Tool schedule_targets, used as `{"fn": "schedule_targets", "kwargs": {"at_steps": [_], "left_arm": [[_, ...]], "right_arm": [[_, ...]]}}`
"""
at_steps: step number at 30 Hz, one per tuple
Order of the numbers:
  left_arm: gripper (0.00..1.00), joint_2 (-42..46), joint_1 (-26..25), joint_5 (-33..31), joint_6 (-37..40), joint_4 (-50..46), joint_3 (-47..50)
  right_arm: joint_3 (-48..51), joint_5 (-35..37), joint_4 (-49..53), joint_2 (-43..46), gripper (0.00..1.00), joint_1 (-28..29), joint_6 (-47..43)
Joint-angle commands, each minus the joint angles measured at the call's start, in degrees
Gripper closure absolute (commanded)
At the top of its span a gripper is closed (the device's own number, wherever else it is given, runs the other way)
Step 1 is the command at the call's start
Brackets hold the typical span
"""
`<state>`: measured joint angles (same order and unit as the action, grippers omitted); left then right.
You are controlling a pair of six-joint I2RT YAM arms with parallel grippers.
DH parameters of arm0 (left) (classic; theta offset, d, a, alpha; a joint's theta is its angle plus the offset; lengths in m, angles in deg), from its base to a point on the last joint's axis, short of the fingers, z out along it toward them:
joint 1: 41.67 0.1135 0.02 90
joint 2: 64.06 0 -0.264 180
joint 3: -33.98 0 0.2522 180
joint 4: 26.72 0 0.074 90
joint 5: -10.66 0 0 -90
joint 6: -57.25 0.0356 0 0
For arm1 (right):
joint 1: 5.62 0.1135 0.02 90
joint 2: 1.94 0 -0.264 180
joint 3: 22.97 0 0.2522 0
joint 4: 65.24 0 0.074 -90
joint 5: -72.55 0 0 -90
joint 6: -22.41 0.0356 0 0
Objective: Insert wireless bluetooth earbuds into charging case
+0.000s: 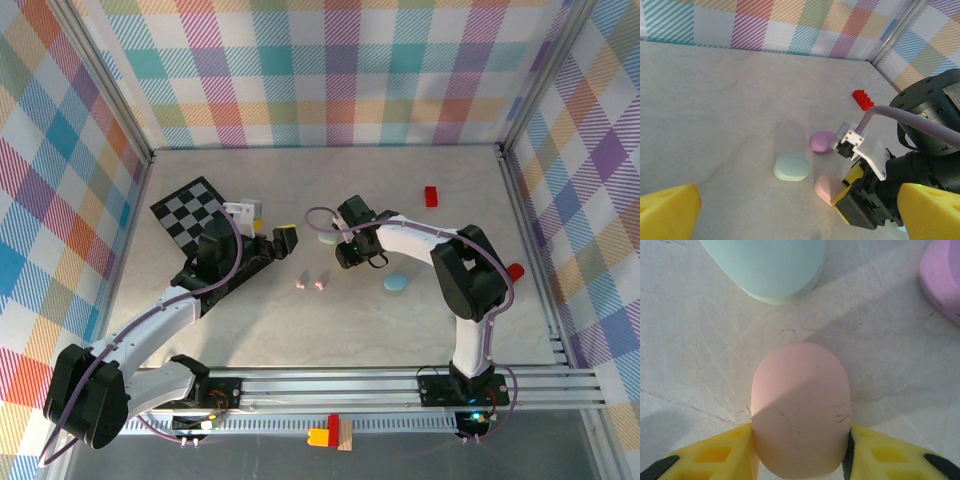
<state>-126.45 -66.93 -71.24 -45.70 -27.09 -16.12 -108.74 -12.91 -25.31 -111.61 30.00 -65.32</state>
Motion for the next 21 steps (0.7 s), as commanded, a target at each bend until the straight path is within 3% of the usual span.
{"fn": "schedule_targets", "kwargs": {"at_steps": [1, 7, 14, 21], "left_arm": [[0.00, -0.68, 0.04, 1.69, 0.47, -1.09, -1.56], [0.00, -1.46, 0.05, 3.56, -0.41, -1.06, -2.18], [0.00, -0.67, 0.06, 5.29, 1.05, 0.21, -1.24], [0.00, 1.01, 0.03, 3.92, 3.40, 0.18, -0.40]], "right_arm": [[1.45, 1.09, -1.73, 0.03, 0.54, 0.16, -1.10], [2.37, 1.01, -4.38, 0.50, 0.48, 0.16, -1.73], [4.10, 1.00, -6.88, 2.18, 0.61, 0.07, -2.40], [8.32, -1.37, -8.03, 9.77, 0.62, 0.07, -5.60]]}}
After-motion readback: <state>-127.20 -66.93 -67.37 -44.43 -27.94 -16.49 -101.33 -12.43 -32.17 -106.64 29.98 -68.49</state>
